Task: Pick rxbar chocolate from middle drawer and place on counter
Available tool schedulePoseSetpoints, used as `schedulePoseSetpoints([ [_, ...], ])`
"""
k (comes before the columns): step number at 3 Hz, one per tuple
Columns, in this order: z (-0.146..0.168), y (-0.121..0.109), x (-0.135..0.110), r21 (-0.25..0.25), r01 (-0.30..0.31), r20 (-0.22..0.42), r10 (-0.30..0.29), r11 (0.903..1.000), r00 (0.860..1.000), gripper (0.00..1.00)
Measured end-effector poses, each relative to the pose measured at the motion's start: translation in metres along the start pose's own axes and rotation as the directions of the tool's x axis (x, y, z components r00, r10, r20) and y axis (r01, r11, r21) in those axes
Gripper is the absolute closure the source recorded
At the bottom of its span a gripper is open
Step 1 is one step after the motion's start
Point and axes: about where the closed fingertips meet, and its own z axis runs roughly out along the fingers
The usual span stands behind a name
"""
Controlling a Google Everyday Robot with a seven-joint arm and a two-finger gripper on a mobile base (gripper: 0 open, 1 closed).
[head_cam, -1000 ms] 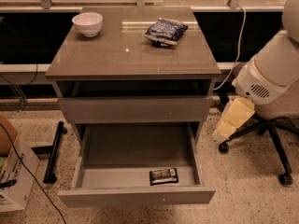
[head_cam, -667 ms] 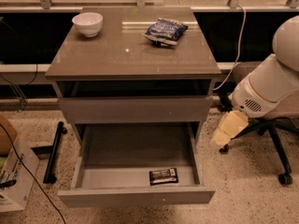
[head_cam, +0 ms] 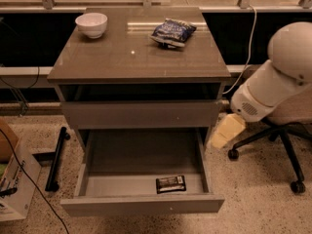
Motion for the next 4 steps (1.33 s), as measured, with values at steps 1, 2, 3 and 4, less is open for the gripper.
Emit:
schedulePoseSetpoints([
  [1,0.053,-0.013,-0.018,-0.034,-0.089,0.0,0.089,0.9954,0.996,0.0],
  [2,0.124,-0.029,-0.02,-0.075,-0.192,-0.032,0.19,0.9785,0.981,0.0],
  [3,0.165,-0.034,-0.012,-0.085,-0.275,-0.075,0.269,0.9576,0.96,0.0],
  [4,0.167,-0.033,-0.011,-0.088,-0.284,-0.078,0.277,0.9548,0.958,0.0],
])
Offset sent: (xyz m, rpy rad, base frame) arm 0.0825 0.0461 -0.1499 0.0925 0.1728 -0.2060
